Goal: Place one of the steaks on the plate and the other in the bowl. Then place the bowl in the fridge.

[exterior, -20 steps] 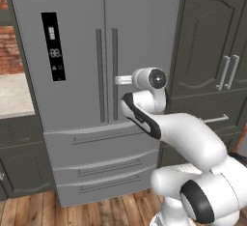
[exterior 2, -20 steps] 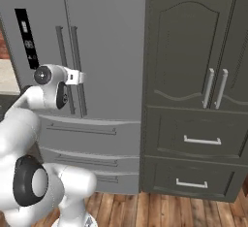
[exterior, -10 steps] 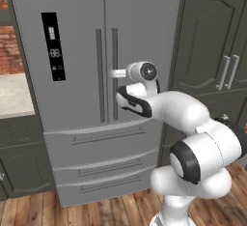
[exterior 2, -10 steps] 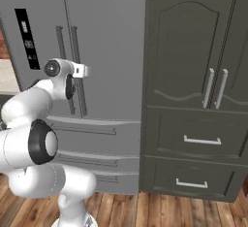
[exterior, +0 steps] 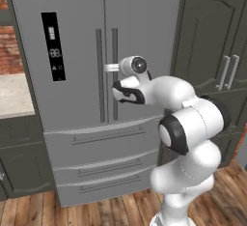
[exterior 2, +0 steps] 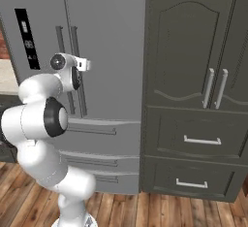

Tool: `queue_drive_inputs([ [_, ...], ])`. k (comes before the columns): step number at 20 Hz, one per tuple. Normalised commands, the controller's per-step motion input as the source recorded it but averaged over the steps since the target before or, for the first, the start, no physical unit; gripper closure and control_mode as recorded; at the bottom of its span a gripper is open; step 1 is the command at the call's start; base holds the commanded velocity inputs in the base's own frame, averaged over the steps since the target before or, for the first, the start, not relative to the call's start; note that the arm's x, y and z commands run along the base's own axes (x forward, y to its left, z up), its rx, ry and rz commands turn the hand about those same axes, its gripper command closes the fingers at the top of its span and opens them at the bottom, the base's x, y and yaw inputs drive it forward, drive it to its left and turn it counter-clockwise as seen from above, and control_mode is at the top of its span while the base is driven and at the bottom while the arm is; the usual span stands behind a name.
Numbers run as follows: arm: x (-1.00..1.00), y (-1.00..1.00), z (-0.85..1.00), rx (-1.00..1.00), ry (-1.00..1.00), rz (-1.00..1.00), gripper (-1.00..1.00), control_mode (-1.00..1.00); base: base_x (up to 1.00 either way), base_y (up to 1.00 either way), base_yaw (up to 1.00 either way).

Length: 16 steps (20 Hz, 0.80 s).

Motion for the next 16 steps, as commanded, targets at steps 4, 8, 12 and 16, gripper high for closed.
queue_drive_inputs([
  [4,0.79,0.14,-0.01,0.0,0.0,0.0,-1.0,-1.0,0.0,0.0,0.0],
  [8,0.76,0.26,-0.17,0.0,0.0,0.0,-1.0,-1.0,0.0,0.0,0.0],
  [12,0.67,0.39,-0.19,0.0,0.0,0.0,-1.0,-1.0,0.0,0.0,0.0],
  [16,0.57,0.46,-0.11,0.0,0.0,-0.05,-1.0,-1.0,0.0,0.0,0.0],
])
